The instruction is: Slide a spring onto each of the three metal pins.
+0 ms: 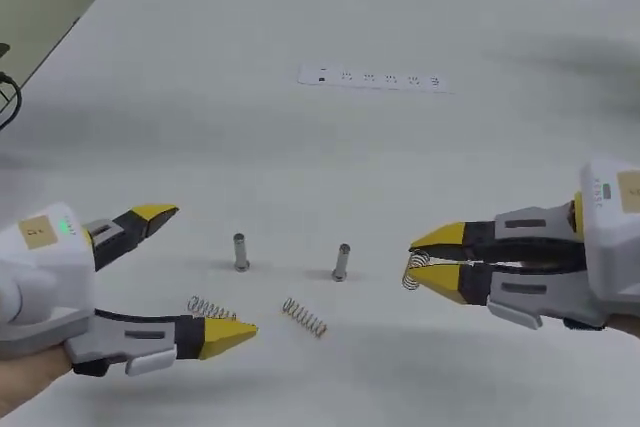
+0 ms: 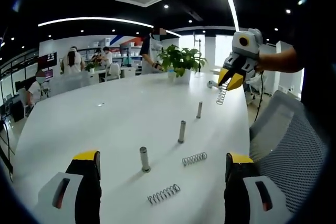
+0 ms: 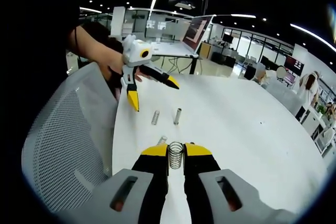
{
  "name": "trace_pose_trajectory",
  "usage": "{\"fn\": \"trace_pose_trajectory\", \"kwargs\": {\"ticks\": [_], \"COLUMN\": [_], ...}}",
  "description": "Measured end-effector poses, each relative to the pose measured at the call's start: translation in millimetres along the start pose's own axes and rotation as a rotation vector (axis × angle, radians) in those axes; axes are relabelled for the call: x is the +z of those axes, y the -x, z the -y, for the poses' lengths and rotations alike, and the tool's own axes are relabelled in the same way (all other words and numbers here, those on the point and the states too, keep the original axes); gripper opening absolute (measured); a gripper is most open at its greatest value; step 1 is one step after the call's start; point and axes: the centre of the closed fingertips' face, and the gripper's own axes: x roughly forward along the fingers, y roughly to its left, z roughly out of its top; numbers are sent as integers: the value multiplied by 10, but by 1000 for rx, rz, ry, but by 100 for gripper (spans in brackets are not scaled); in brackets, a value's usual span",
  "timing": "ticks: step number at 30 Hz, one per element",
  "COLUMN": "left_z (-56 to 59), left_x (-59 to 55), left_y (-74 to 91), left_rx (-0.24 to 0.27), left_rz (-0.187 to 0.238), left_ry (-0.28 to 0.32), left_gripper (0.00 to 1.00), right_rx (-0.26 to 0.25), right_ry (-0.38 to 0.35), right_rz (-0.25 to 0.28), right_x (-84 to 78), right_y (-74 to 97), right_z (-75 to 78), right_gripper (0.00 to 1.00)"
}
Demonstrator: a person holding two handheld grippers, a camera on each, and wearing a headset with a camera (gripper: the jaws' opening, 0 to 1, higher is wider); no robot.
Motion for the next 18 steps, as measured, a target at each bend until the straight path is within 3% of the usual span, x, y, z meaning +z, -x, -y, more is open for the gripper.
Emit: {"fn": "trace_pose_trajectory", "kwargs": {"ticks": [18], "left_z": [-63], "left_x": [-100], "left_y": [57], "left_rx": [20], "left_rz": [-19], "left_ry": [27], "left_gripper": [98], "right_rx": [-110], "right_ry": [-73], "right_rz": [-22], "right_x": [-246], "right_y": [225], "right_z": [234], "right_gripper": [7]}}
